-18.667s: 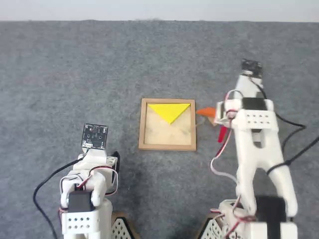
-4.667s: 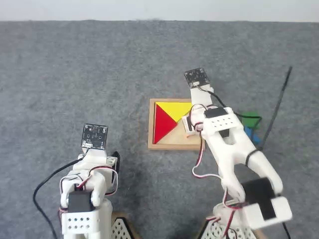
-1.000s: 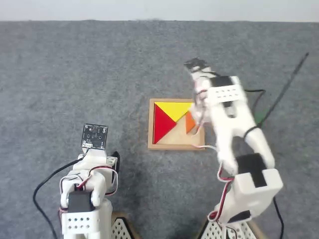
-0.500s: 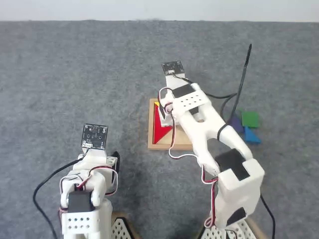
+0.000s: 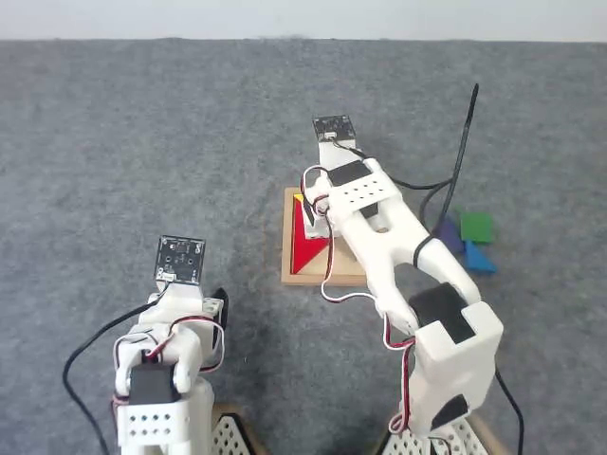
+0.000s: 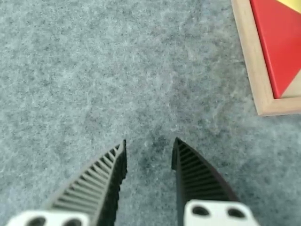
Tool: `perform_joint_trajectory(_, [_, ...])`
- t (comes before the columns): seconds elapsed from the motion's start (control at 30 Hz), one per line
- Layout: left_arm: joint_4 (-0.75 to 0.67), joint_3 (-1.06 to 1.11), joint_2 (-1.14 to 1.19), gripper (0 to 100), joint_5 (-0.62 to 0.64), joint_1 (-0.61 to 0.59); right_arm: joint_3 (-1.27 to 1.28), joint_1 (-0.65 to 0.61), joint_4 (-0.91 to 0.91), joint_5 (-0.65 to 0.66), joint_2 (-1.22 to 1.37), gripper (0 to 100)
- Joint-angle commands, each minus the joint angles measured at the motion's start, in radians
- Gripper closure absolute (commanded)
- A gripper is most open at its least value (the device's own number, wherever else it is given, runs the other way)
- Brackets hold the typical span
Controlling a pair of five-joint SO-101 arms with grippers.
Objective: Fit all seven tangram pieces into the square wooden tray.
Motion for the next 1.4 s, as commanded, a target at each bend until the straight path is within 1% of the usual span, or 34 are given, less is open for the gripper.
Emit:
perform_joint_trajectory(0.0, [0.009, -0.008, -0.028, 85, -0.006, 0.002, -0.084, 0.008, -0.004, 0.002, -0.016, 65.7])
perform_joint_trajectory(0.17, [0.009, -0.008, -0.028, 85, -0.006, 0.002, -0.127, 0.024, 0.070, 0.127, -0.081, 77.0])
perform_joint_trajectory(0.23, [0.009, -0.008, -0.028, 85, -0.006, 0.002, -0.101, 0.024, 0.093, 0.155, -0.147, 78.6])
perform_joint_trajectory(0.3, [0.009, -0.008, -0.028, 85, -0.006, 0.002, -0.021, 0.022, 0.091, 0.176, -0.234, 79.8])
perform_joint_trajectory(0.33, [0.009, -0.008, -0.028, 85, -0.006, 0.002, 0.029, 0.022, 0.073, 0.192, -0.272, 81.3])
perform_joint_trajectory(0.4, [0.009, -0.008, -0.028, 85, -0.006, 0.002, 0.172, 0.022, -0.021, 0.247, -0.354, 85.7])
perform_joint_trajectory(0.47, [0.009, -0.008, -0.028, 85, -0.006, 0.002, 0.327, 0.022, -0.150, 0.296, -0.414, 91.6])
perform_joint_trajectory(0.53, [0.009, -0.008, -0.028, 85, -0.006, 0.002, 0.431, 0.022, -0.239, 0.324, -0.443, 98.9])
perform_joint_trajectory(0.57, [0.009, -0.008, -0.028, 85, -0.006, 0.002, 0.456, 0.022, -0.252, 0.331, -0.443, 99.6])
perform_joint_trajectory(0.63, [0.009, -0.008, -0.028, 85, -0.006, 0.002, 0.465, 0.022, -0.245, 0.336, -0.430, 97.2])
perform_joint_trajectory(0.77, [0.009, -0.008, -0.028, 85, -0.006, 0.002, 0.460, 0.022, -0.242, 0.338, -0.358, 99.1])
perform_joint_trajectory(1.07, [0.009, -0.008, -0.028, 85, -0.006, 0.002, 0.327, 0.033, -0.243, 0.338, -0.179, 99.1])
perform_joint_trajectory(1.27, [0.009, -0.008, -0.028, 85, -0.006, 0.002, 0.253, 0.125, -0.251, 0.338, -0.139, 99.1])
perform_joint_trajectory(1.37, [0.009, -0.008, -0.028, 85, -0.006, 0.002, 0.215, 0.148, -0.252, 0.338, -0.116, 99.1])
